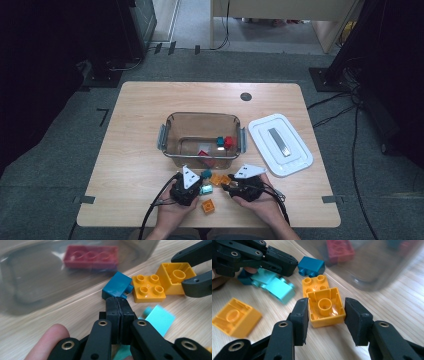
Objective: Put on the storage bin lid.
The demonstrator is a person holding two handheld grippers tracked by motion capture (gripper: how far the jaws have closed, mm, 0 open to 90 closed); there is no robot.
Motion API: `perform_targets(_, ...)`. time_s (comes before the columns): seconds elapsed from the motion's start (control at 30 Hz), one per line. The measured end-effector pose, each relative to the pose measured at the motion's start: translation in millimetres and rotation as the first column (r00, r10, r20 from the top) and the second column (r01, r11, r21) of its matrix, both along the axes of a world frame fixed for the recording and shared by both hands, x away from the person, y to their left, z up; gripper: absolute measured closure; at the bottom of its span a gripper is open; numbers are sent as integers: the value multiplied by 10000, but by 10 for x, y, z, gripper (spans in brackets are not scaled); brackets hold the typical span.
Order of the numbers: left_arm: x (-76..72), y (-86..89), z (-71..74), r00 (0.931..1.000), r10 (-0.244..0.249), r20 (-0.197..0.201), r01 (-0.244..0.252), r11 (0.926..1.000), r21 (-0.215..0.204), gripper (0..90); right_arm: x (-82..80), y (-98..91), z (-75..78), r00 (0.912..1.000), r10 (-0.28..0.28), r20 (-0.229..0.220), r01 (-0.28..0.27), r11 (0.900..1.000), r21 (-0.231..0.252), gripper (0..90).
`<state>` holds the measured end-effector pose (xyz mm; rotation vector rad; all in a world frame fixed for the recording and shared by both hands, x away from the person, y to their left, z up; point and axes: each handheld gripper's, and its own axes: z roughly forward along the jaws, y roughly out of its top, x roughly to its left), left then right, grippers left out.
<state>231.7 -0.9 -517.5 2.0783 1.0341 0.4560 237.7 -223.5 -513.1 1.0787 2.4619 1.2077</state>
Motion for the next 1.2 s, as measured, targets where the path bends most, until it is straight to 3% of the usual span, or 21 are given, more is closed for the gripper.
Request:
perform_targets(0.27, 28, -216, -4, 9982, -592, 124, 590, 9982, 92, 867, -10, -210, 15, 9989, -456, -50, 456, 9989, 103, 551)
perform_targets(0.47, -62, -67, 113, 9965, -744, 393, 759, 9964, -366, 773, -43, -196, 90, 9990, -434, 46, 431, 9975, 551, 501)
perform_targets(0.6, -135, 128, 175, 9953, -755, 607, 775, 9965, -307, 686, -74, -82, 128, 9997, -204, 107, 196, 9976, 659, 473)
perform_targets(0.77, -150, 502, 215, 9982, -96, 590, 136, 9976, -674, 605, -109, 109, 185, 9995, 165, 268, -184, 9972, 724, 430)
perform_targets(0.93, -129, 898, 210, 9972, 599, 437, -567, 9959, -705, 482, -117, 265, 229, 9989, 386, 281, -409, 9956, 849, 407)
perform_targets(1.03, -91, 1120, 175, 9901, 1385, 222, -1378, 9900, -308, 333, -125, 381, 223, 9968, 763, 249, -781, 9937, 801, 411)
perform_targets(1.2, -36, 1422, 85, 9766, 2146, -127, -2144, 9767, 122, 265, -136, 595, 193, 9909, 1315, 278, -1331, 9886, 703, 413)
